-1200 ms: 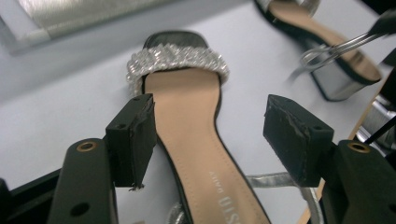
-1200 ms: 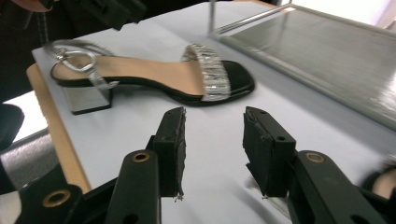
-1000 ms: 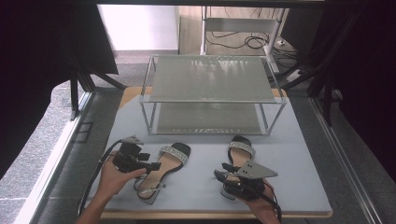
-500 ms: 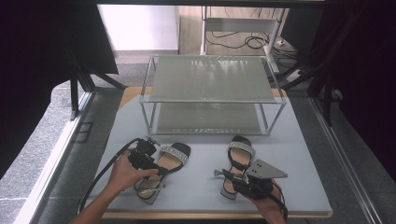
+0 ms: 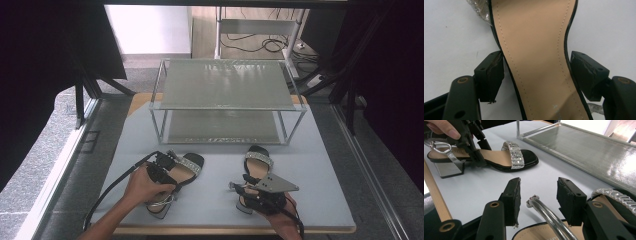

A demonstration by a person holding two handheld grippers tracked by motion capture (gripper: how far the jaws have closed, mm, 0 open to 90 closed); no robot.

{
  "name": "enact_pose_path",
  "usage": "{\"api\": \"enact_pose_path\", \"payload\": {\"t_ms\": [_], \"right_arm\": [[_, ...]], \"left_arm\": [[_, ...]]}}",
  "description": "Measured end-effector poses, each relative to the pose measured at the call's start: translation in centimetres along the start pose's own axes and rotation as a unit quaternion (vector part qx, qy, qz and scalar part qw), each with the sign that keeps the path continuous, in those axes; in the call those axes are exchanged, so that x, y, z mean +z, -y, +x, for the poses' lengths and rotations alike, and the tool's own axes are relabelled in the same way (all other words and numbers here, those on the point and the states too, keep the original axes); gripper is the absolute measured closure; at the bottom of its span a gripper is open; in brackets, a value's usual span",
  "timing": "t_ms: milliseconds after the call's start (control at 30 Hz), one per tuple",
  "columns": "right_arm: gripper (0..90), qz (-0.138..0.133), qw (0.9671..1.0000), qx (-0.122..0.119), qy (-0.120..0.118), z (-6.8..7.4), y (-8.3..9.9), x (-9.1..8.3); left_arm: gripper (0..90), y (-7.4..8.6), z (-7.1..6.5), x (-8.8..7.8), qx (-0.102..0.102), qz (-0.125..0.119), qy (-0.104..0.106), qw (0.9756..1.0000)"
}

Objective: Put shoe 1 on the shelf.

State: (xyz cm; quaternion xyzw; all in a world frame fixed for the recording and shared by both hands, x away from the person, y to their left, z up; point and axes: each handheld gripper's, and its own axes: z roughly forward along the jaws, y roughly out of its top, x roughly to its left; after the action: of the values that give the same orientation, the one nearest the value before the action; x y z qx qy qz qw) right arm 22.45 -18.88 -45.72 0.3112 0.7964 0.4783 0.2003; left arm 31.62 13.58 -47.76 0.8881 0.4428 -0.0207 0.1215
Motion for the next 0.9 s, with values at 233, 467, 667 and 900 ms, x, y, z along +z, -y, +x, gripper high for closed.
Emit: {"api": "enact_pose_path", "payload": {"t_ms": [233, 467, 667, 900], "right_arm": [[54.2, 0.001, 1.0000, -0.002, 0.002, 0.2, 0.1, 0.0], [54.2, 0.002, 1.0000, 0.002, 0.005, -0.1, 0.2, 0.0], [54.2, 0.001, 1.0000, 0.001, 0.009, -0.2, 0.2, -0.1], [54.2, 0.001, 0.9999, 0.001, 0.013, -0.4, 0.2, -0.1]], "left_arm": [[29.8, -0.3, -0.8, 0.9, 0.008, 0.022, -0.030, 0.9993], [34.5, -0.4, -0.2, 0.6, -0.018, 0.017, -0.015, 0.9996], [37.1, -0.5, 0.8, 0.3, -0.028, 0.020, 0.013, 0.9993], [39.9, -0.2, 1.9, 0.0, -0.034, 0.006, 0.052, 0.9981]]}}
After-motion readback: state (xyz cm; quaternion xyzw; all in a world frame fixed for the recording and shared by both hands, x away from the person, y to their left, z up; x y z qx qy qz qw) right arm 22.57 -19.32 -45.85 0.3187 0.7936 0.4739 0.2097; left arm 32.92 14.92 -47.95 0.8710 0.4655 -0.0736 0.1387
